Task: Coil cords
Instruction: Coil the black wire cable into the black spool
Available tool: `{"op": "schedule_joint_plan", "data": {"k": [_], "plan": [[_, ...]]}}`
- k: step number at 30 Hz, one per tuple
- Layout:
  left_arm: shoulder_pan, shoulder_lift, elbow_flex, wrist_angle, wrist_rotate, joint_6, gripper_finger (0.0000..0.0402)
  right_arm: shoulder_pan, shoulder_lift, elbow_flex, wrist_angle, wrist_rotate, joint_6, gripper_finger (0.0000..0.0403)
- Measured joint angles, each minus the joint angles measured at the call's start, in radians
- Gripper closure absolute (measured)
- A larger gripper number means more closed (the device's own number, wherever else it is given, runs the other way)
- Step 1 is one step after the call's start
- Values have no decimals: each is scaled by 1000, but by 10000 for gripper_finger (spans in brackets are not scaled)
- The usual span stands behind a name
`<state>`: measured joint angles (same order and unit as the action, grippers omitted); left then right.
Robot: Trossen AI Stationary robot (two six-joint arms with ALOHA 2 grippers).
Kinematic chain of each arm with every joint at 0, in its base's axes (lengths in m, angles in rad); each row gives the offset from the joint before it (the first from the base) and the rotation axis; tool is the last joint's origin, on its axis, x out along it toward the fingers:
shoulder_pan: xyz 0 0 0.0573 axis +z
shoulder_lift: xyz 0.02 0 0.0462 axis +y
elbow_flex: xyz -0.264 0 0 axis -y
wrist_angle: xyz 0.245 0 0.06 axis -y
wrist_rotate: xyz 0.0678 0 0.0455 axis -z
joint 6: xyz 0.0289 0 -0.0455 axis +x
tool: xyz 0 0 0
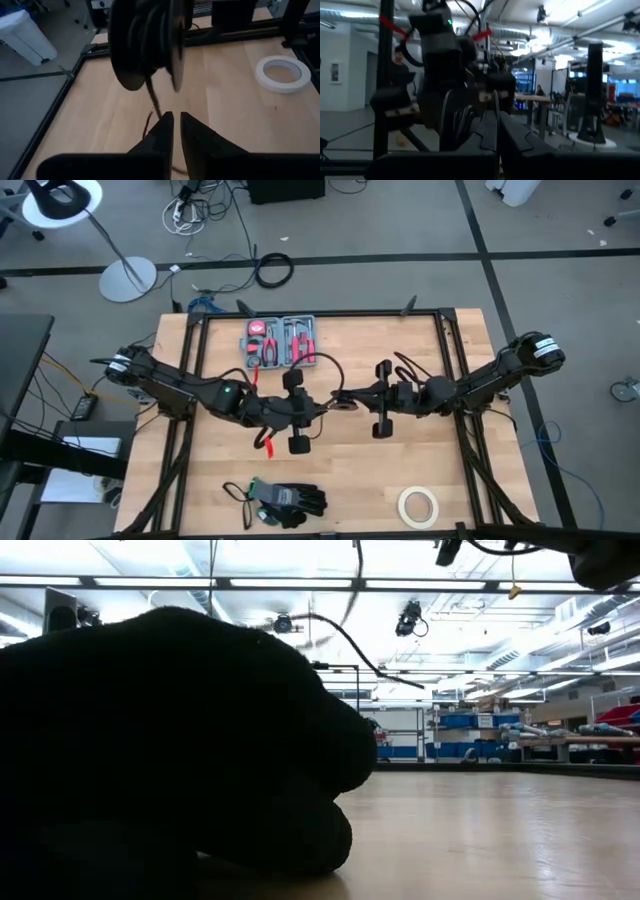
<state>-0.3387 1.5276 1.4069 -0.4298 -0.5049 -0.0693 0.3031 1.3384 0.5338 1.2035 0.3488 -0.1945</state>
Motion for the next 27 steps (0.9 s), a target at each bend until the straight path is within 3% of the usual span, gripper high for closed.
{"op": "schedule_joint_plan", "data": {"k": [7, 16, 23, 27], "plan": [[5, 0, 0, 45, 9, 19, 363, 0, 1, 7, 25, -14, -44, 403], [13, 29, -13, 186, 32, 35, 331, 0, 1, -7, 127, -75, -110, 403], [-2, 33, -181, 453, 12, 62, 343, 37, 1, -41, 155, -58, -115, 403], [-1, 33, -215, 541, 13, 66, 346, 44, 2, -52, 146, -30, -122, 403]]}}
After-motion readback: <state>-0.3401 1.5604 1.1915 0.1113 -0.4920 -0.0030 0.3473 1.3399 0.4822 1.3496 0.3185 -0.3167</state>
